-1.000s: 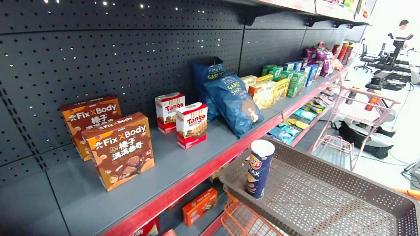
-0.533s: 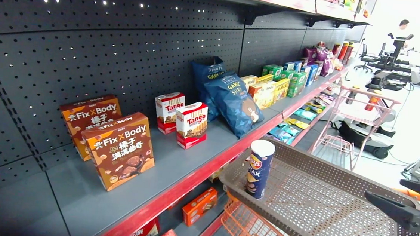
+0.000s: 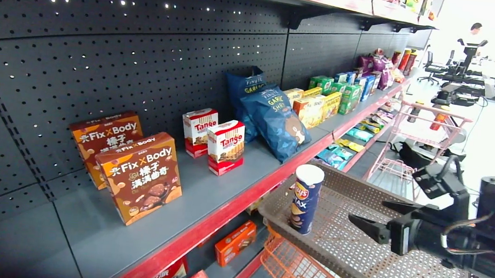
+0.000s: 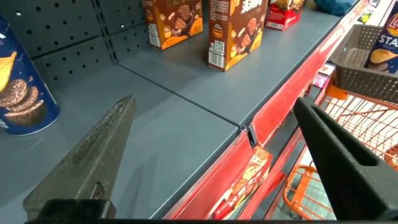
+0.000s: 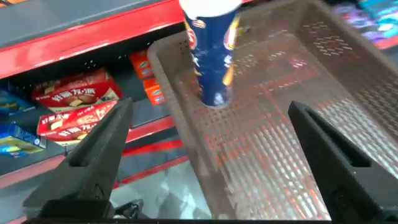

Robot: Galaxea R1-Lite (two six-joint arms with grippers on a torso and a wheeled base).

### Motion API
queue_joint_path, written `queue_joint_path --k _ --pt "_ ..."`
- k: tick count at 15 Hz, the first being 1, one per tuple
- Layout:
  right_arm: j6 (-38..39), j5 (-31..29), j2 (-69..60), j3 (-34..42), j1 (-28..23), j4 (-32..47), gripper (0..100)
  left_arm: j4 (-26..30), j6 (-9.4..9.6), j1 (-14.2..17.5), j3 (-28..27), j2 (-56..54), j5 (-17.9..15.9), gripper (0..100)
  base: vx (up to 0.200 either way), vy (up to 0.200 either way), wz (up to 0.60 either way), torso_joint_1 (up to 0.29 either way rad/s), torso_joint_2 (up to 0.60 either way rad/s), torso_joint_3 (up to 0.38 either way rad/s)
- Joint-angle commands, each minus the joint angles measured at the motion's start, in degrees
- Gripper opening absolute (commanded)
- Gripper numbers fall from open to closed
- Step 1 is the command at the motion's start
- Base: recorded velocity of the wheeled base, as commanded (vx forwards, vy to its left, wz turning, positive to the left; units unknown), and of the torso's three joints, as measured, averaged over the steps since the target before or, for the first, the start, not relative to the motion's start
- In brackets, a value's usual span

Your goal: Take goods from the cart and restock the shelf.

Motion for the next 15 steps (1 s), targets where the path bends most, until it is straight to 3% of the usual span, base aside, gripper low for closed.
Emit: queue_joint_path --k 1,5,10,15 --pt "-0.4 1.0 12.7 -6.3 0.9 -2.7 100 -0.1 -0.01 0.0 0.0 0.1 0.0 100 0.000 0.000 0.00 0.000 0.00 0.000" --pt "-0.4 4.9 24.1 -11.8 -0.1 -12.1 100 -0.1 0.08 0.0 0.0 0.1 0.0 100 0.000 0.000 0.00 0.000 0.00 0.000" --pt "-1.9 8.3 35.8 -24.9 -1.2 -13.0 100 0.0 -0.01 0.0 0.0 0.1 0.0 100 0.000 0.000 0.00 0.000 0.00 0.000" --pt "-3.3 10.2 40.5 -28.9 -0.2 -13.0 100 -0.1 -0.01 0.0 0.0 0.1 0.0 100 0.000 0.000 0.00 0.000 0.00 0.000"
